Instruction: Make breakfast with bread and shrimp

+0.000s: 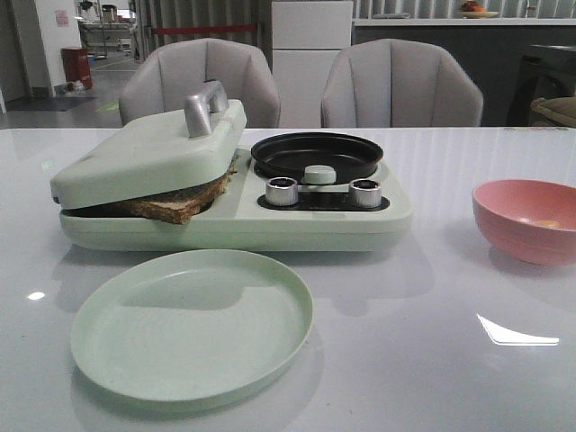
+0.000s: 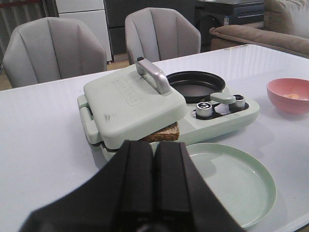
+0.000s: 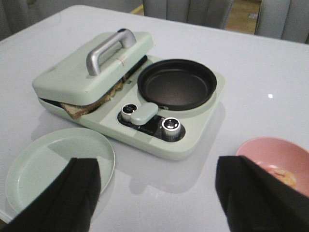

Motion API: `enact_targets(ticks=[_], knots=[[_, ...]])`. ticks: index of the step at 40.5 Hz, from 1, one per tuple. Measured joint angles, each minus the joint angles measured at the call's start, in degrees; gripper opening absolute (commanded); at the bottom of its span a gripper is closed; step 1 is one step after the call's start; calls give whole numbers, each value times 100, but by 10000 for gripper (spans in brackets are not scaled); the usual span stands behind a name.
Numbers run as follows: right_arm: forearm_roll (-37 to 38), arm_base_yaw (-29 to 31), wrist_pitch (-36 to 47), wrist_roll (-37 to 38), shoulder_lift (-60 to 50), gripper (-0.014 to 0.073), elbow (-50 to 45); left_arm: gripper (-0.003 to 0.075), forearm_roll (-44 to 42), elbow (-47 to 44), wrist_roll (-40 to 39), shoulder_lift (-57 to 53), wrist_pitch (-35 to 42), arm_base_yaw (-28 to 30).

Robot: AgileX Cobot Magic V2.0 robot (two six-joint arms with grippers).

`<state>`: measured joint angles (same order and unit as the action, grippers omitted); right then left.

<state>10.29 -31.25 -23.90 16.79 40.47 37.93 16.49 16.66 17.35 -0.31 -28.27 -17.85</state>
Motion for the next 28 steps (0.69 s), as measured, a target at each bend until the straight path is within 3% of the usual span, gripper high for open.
enact_targets(ticks=[6, 19, 28], knots=[[-42, 370, -212, 104, 585, 594, 293, 41, 0, 0, 0, 0, 0, 0], [-154, 2056, -611, 114, 1561, 594, 871, 41, 0, 0, 0, 0, 0, 0], [-920, 2918, -684, -390, 2744, 594, 1308, 41, 0, -9, 0, 0, 0, 0]])
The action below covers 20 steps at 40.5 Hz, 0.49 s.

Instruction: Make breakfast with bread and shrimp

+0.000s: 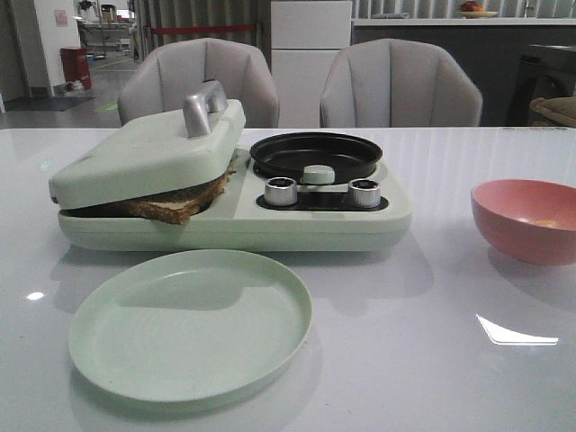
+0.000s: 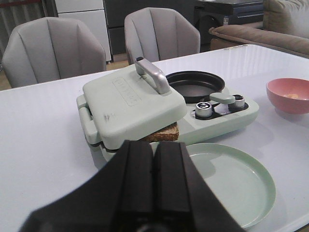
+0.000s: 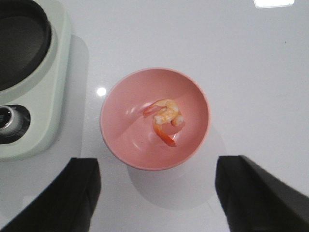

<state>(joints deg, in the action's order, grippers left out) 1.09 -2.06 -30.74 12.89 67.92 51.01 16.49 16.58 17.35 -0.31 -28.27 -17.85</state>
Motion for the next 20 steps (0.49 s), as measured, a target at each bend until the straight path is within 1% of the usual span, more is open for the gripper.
enact_targets(ticks=[5, 9, 15, 20], knots=[[-645, 407, -34, -652, 791, 594, 426, 41, 0, 0, 0, 0, 0, 0], [-936, 686, -187, -1121, 1409, 594, 841, 41, 0, 0, 0, 0, 0, 0], [-999, 972, -381, -1655, 2263, 594, 1438, 41, 0, 0, 0, 0, 0, 0], [-1002, 1046, -430, -1826, 2889, 594, 1749, 41, 0, 0, 0, 0, 0, 0]])
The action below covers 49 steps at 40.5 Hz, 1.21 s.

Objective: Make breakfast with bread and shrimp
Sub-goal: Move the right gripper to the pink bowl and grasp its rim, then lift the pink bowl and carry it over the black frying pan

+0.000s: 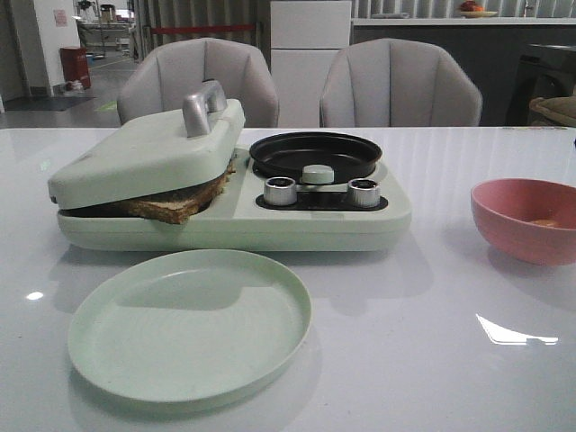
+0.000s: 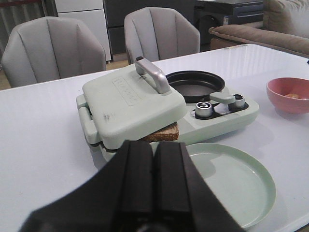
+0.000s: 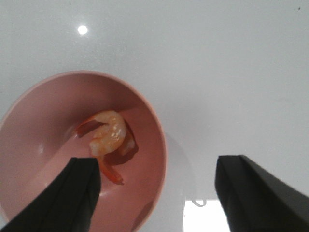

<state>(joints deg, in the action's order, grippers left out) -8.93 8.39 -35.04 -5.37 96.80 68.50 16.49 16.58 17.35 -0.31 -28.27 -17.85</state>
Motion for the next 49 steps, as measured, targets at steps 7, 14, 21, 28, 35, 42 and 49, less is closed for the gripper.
enact_targets(ticks=[7, 14, 21, 28, 35, 42, 49], knots=[[-22, 9, 0, -40, 701, 594, 389, 41, 0, 0, 0, 0, 0, 0], [-33, 9, 0, -67, 1247, 540, 679, 41, 0, 0, 0, 0, 0, 0], [-97, 9, 0, -81, 1576, 283, 780, 41, 0, 0, 0, 0, 0, 0], [-446, 9, -30, -73, 1653, 24, 900, 41, 0, 0, 0, 0, 0, 0], [-476, 9, -468, -86, 1653, -34, 1310, 41, 0, 0, 0, 0, 0, 0], [-602, -81, -974, -292, 1640, -34, 1827, 41, 0, 0, 0, 0, 0, 0], [-1114, -455, -869, -699, 1378, -34, 2229, 41, 0, 0, 0, 0, 0, 0]])
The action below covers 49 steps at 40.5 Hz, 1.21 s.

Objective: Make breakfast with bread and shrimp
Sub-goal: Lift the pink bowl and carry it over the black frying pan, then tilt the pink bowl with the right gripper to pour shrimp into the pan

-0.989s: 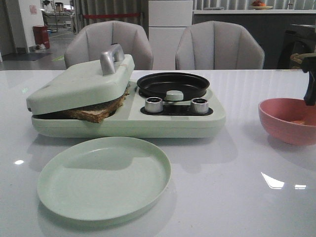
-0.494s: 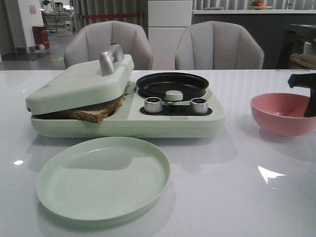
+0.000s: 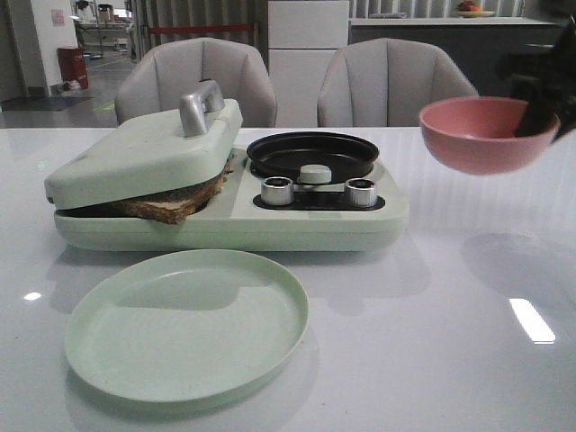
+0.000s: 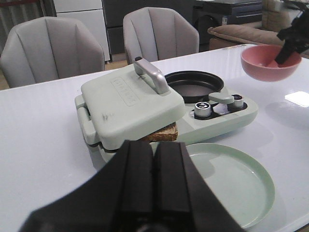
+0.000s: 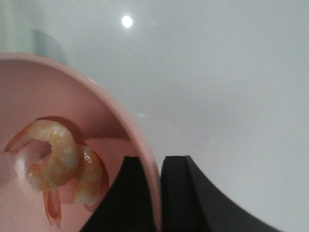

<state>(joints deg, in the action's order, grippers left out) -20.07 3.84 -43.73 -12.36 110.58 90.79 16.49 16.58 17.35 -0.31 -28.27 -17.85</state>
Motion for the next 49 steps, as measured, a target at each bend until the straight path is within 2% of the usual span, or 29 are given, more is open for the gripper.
enact_targets(ticks=[6, 13, 18, 27, 30, 37, 49], knots=[[-697, -550, 598, -688, -280, -34, 180, 41, 0, 0, 0, 0, 0, 0], [-1114, -1215, 1470, -1159, -332, -34, 170, 41, 0, 0, 0, 0, 0, 0], [-1201, -1591, 2497, -1245, -332, -34, -102, 41, 0, 0, 0, 0, 0, 0], [-1239, -2124, 4866, -1267, -279, -32, -1080, 41, 0, 0, 0, 0, 0, 0], [-1101, -2275, 5619, -1267, -194, -32, -1355, 41, 0, 0, 0, 0, 0, 0], [-400, -2423, 6821, -1267, 182, -32, -1648, 41, 0, 0, 0, 0, 0, 0], [751, -2446, 9654, -1257, 714, -32, -2030, 41, 0, 0, 0, 0, 0, 0]])
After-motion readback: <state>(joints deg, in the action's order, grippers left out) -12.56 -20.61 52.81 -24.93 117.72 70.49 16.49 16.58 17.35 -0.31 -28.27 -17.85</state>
